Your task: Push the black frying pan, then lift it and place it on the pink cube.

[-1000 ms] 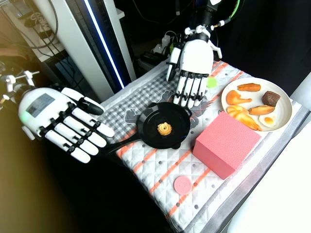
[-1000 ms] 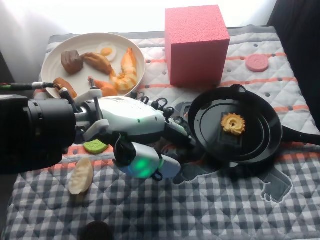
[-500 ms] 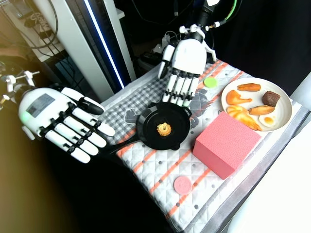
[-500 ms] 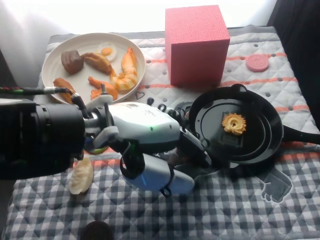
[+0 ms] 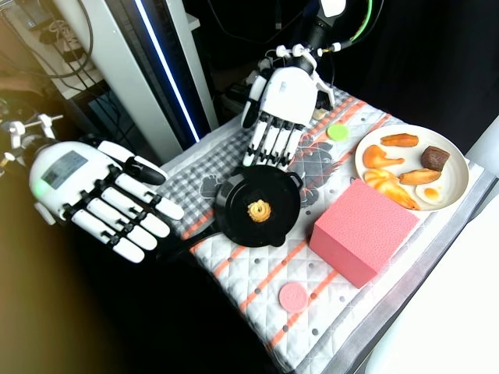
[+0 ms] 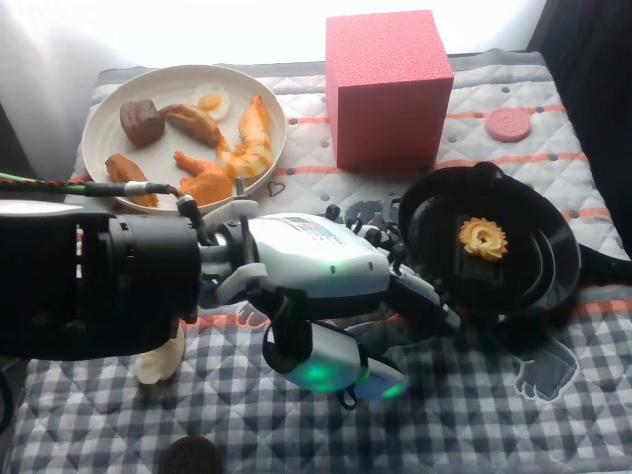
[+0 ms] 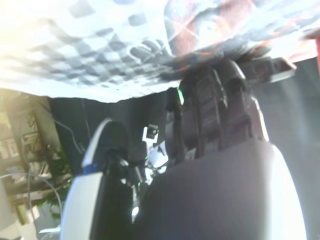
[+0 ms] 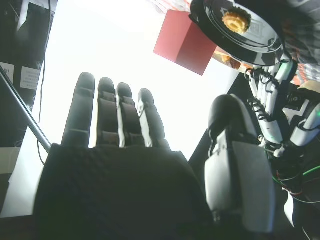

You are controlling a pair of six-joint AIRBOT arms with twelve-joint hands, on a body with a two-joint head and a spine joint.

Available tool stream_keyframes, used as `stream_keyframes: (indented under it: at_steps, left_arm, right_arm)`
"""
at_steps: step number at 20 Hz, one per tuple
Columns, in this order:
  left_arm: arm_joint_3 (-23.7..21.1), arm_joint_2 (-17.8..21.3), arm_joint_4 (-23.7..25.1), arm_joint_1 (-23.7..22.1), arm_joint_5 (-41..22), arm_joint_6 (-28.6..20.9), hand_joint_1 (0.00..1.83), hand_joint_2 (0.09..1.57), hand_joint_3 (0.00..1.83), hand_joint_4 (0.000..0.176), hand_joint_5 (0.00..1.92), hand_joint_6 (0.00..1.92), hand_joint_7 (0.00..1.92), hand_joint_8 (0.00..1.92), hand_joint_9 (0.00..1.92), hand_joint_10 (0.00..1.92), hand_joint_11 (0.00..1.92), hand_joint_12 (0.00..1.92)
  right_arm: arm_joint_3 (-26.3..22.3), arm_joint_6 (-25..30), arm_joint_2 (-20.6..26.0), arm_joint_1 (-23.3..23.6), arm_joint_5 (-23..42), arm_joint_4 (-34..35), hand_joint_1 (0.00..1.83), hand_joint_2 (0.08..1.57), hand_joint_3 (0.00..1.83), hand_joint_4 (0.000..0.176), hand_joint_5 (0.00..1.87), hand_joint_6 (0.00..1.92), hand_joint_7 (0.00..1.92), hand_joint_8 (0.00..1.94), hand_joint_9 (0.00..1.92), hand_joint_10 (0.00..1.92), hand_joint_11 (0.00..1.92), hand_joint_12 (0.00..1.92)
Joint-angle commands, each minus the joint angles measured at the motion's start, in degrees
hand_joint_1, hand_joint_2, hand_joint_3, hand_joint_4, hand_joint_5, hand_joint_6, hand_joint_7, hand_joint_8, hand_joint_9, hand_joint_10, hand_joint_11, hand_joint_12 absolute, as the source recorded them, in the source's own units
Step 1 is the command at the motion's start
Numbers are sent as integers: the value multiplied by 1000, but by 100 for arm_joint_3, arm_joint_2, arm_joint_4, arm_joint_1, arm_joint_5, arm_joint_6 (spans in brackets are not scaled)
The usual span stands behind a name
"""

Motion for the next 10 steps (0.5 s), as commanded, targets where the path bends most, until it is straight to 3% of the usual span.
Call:
stream_keyframes:
  at_steps: [1,4,6,7,8,10]
  left_arm:
    - [8,-24,-96,-74,-382,-16,665,1232,0,0,555,108,453,12,315,16,0,835]
    - [93,-139,-91,-74,-408,-114,771,1209,0,0,664,108,546,20,404,46,0,1000]
    - [114,-185,-90,-74,-435,-130,818,1193,0,0,710,94,611,26,467,79,0,980]
    - [130,-224,-90,-78,-467,-138,791,1213,0,0,683,72,600,15,460,80,0,819]
    - [140,-249,-90,-82,-480,-142,881,1188,0,0,738,89,666,30,482,85,0,902]
    - [178,-321,-90,-93,-517,-172,839,1239,15,17,693,68,597,2,460,68,0,865]
  right_arm:
    - [23,6,5,31,716,19,259,1228,1,44,0,0,0,0,0,0,0,235]
    - [25,6,5,31,716,18,275,1223,0,45,0,0,0,0,0,0,0,131]
    - [27,6,5,31,716,18,276,1224,0,38,0,0,0,0,0,0,0,236]
    - [28,6,5,31,716,18,292,1225,0,29,0,0,0,0,0,0,0,204]
    - [28,6,5,31,716,18,266,1225,0,28,0,0,0,0,0,0,0,249]
    - [30,6,5,31,716,18,250,1225,0,31,0,0,0,0,0,0,0,377]
